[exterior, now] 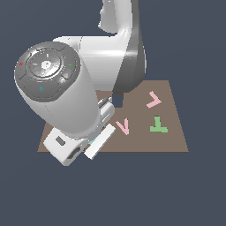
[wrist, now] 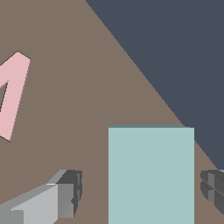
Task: Insert a designated object into the corresponding slot on a board.
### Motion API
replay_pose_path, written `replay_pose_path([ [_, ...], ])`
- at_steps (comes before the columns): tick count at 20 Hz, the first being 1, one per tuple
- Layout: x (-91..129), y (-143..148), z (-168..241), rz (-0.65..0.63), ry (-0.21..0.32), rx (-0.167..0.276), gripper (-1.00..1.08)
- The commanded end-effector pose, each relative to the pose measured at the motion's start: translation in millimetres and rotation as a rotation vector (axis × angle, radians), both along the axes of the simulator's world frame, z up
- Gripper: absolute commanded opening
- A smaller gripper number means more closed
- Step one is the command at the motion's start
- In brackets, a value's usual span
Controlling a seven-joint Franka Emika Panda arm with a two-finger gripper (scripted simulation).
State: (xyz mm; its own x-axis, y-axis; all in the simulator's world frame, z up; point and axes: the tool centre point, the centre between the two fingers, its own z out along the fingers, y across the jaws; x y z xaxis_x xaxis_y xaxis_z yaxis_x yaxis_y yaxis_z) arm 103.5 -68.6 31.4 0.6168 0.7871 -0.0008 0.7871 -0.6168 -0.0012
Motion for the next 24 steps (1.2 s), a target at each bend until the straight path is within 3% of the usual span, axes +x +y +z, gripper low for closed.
replay_pose_path([
  [1,0.4,-0.2,-1.5,0.0,-0.001,0.0,-1.0],
  [15,0.5,0.6,-1.1,0.008,-0.002,0.0,-1.0],
  [24,0.0,12.9,-0.5,0.128,-0.002,0.0,-1.0],
])
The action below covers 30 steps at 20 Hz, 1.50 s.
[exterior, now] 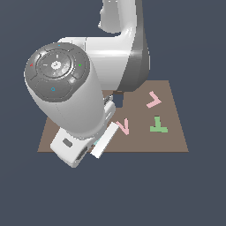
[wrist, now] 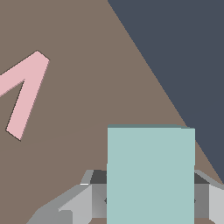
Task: Insert a designated object into the corresponding slot on a board.
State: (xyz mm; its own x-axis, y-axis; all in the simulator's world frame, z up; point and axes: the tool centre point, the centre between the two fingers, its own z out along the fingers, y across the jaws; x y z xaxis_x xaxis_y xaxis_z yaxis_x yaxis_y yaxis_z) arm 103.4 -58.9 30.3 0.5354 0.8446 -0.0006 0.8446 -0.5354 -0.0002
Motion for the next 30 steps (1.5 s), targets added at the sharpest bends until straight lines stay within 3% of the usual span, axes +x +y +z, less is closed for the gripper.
replay_pose_path([
  [1,-0.2,5.4,0.7,0.05,-0.001,0.0,-1.0],
  [8,-5.1,26.1,1.8,0.256,-0.001,0.0,-1.0],
  [14,-16.5,49.1,3.1,0.504,-0.001,0.0,-1.0],
  [30,-82.5,93.1,6.9,1.276,-0.002,0.0,-1.0],
])
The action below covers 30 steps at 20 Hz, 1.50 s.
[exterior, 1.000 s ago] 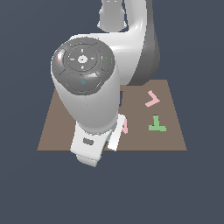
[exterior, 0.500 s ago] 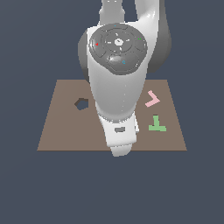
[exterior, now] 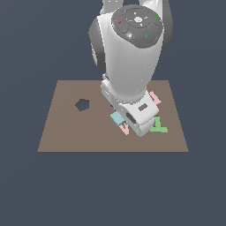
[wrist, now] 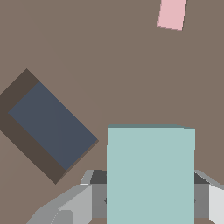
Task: Insert a designated object into the corresponding slot on a board.
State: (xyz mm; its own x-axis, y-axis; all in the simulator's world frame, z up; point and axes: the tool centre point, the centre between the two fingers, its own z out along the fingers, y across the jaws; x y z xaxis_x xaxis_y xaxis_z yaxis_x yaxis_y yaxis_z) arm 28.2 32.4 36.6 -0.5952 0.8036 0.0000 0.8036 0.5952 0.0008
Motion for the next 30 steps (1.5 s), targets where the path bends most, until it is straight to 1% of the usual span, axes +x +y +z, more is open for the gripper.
replay_pose_path([
  [1,-12.0,2.6,0.9,0.119,-0.001,0.0,-1.0],
  [8,-43.0,2.0,2.1,0.412,-0.001,-0.001,-1.0],
  [15,-63.6,-4.3,2.9,0.615,0.0,-0.001,-1.0],
  [22,-75.2,-10.7,3.4,0.739,0.0,-0.001,-1.0],
  [30,-79.5,-14.5,3.6,0.792,0.0,-0.001,-1.0],
])
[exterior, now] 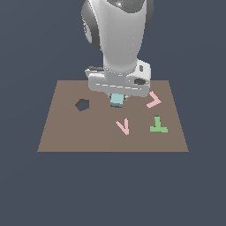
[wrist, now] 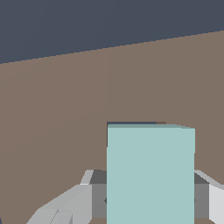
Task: Insert a designated object into the corresponding slot on a board.
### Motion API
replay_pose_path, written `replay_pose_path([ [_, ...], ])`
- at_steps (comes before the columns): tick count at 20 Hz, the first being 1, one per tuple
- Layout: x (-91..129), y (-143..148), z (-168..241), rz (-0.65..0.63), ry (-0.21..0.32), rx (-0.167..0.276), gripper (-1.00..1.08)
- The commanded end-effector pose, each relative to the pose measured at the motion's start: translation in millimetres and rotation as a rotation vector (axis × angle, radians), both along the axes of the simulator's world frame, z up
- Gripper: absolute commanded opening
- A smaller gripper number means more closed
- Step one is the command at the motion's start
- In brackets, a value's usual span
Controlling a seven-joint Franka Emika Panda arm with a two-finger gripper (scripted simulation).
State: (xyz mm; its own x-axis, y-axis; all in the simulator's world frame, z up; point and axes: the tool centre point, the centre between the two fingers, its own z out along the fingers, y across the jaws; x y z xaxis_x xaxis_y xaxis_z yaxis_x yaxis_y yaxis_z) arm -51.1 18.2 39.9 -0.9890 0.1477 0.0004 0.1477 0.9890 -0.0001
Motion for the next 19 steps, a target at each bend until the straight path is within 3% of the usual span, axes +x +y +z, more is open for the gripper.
replay_pose_path([
  [1,-0.3,-0.3,0.3,0.007,-0.001,0.0,-1.0],
  [9,-0.3,-0.8,-9.8,0.007,-0.001,-0.001,-1.0],
  [10,-0.3,-0.8,-9.8,0.007,-0.001,-0.001,1.0],
  [19,-0.3,-0.8,-9.8,0.007,-0.001,-0.001,1.0],
])
